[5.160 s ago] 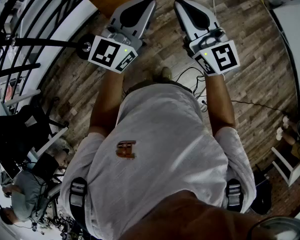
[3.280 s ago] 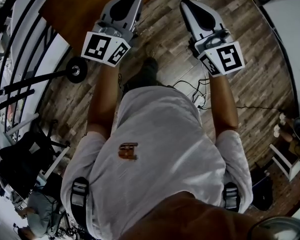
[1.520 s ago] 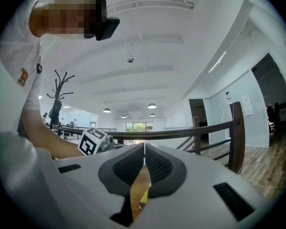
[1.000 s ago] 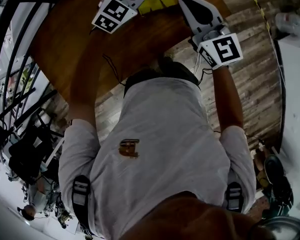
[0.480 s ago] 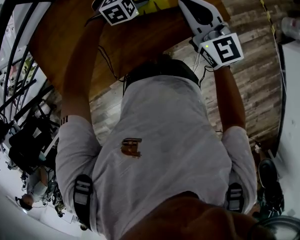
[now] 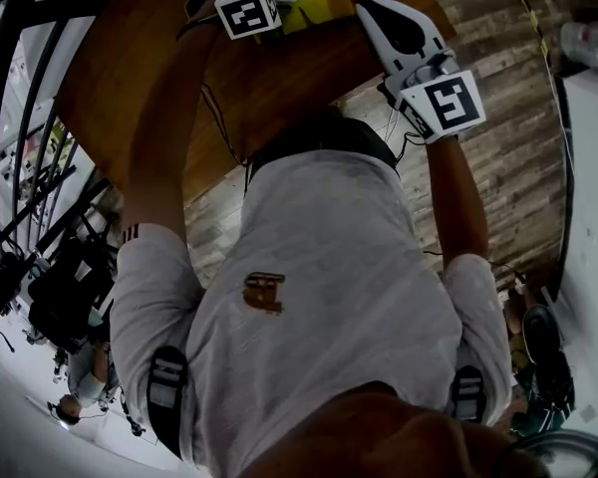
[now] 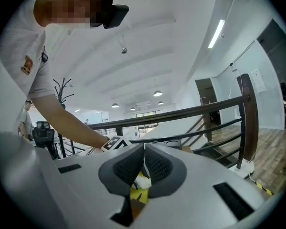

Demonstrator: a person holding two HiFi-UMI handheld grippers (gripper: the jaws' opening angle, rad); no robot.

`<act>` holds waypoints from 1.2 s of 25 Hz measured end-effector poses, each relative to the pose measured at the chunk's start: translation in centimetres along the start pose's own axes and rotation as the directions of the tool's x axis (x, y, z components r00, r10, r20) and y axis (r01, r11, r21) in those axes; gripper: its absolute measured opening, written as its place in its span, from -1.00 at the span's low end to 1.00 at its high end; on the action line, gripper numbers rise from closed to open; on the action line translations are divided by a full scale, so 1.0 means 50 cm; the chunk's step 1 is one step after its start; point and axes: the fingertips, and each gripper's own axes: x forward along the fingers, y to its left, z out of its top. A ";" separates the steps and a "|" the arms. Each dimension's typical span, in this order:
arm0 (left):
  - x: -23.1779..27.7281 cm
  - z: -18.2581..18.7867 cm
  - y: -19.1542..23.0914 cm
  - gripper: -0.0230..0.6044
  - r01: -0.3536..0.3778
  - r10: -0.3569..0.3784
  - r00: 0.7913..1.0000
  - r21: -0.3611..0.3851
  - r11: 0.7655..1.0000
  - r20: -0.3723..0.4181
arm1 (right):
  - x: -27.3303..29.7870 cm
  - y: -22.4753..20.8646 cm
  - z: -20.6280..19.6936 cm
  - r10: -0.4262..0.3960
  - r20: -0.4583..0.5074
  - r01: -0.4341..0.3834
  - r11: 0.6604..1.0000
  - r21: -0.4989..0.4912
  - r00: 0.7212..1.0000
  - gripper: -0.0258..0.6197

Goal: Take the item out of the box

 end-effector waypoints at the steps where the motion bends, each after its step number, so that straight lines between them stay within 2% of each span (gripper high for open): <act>1: 0.004 -0.001 -0.001 -0.12 0.008 -0.008 1.000 0.002 1.000 -0.003 | 0.000 -0.003 0.000 -0.005 -0.001 0.005 1.000 0.003 1.000 -0.82; 5: 0.012 0.001 0.003 -0.12 0.022 -0.022 1.000 0.002 1.000 0.004 | 0.001 -0.015 -0.001 -0.024 -0.004 0.024 1.000 0.011 1.000 -0.82; 8: 0.014 0.002 0.005 -0.26 0.019 -0.019 1.000 0.002 1.000 0.014 | 0.001 -0.016 -0.015 -0.030 -0.013 0.031 0.999 0.017 0.999 -0.82; 12: 0.015 0.002 0.007 -0.27 0.013 -0.014 1.000 0.007 1.000 0.022 | -0.003 -0.014 -0.034 -0.040 -0.032 0.041 0.999 0.026 0.999 -0.82; 16: 0.002 0.007 0.009 -0.28 -0.021 0.021 0.999 -0.001 1.000 0.050 | -0.006 -0.003 -0.042 -0.047 -0.040 0.048 0.998 0.027 0.998 -0.82; 19: -0.026 0.021 0.020 -0.28 -0.065 0.070 0.991 -0.043 0.997 0.112 | -0.004 0.004 -0.037 -0.050 -0.036 0.050 0.998 0.024 0.998 -0.82; 26: -0.131 0.050 0.029 -0.28 -0.164 0.206 0.939 -0.169 0.972 0.276 | 0.012 0.048 -0.006 -0.039 -0.016 0.039 0.999 -0.006 0.999 -0.82; 28: -0.164 0.052 0.031 -0.28 -0.186 0.247 0.915 -0.210 0.960 0.318 | 0.019 0.062 0.005 -0.037 -0.008 0.037 0.999 -0.013 0.999 -0.82; 30: -0.199 0.055 0.033 -0.28 -0.202 0.291 0.883 -0.261 0.944 0.368 | 0.027 0.076 0.015 -0.033 -0.002 0.033 0.999 -0.026 0.999 -0.82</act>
